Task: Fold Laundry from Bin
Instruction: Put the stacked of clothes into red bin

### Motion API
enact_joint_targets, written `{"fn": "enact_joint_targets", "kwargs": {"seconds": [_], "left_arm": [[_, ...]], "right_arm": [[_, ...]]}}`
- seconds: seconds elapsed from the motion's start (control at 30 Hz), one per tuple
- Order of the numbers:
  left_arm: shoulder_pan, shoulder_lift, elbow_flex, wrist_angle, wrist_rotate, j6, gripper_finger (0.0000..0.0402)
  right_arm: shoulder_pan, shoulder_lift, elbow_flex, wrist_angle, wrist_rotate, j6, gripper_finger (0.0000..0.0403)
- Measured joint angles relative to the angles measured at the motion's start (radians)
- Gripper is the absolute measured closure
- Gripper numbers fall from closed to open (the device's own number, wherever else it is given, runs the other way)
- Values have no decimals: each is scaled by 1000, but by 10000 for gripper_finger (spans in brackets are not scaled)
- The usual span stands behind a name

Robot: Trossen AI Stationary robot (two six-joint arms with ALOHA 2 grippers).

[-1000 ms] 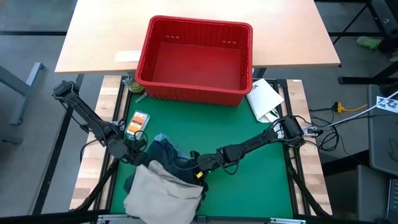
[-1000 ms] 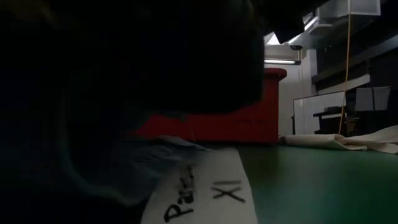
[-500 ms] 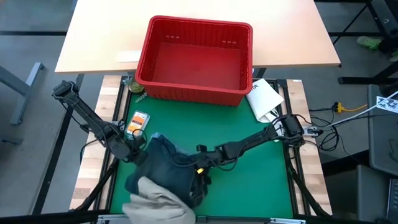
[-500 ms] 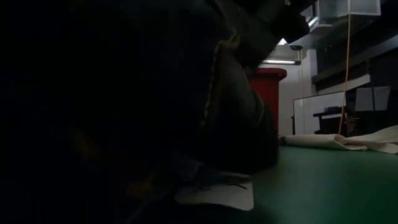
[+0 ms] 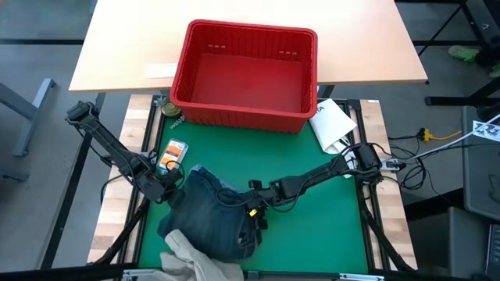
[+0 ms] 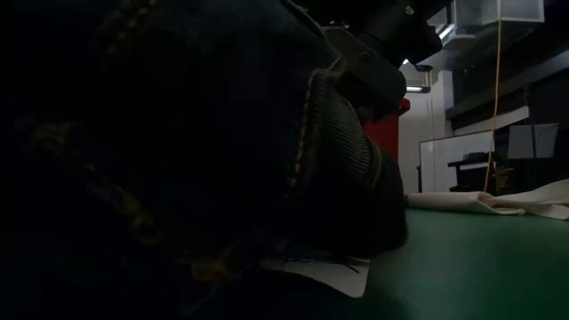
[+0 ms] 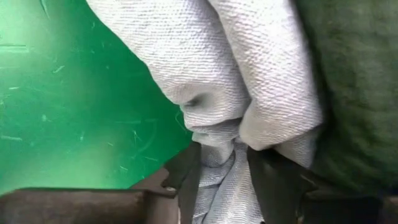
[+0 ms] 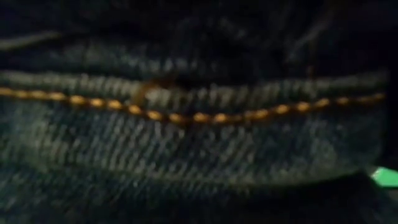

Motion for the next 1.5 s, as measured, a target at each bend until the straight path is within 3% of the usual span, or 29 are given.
{"fn": "enact_joint_targets", "kwargs": {"seconds": [0.23,0.43,0.83,1.23,1.5], "left_arm": [[0,0,0,0,-2,3,259],[0,0,0,1,0,2,268],[0,0,-2,-10,32,-1,262],[0,1,-2,-53,67,0,247],[0,1,-2,-54,68,1,246]], "right_arm": [[-7,1,-1,2,-26,0,264],[-6,2,-2,3,-70,2,256],[-72,3,-2,-10,-321,4,255],[-132,-24,-2,-182,-308,8,255],[-117,-24,-4,-163,-301,5,255]]}}
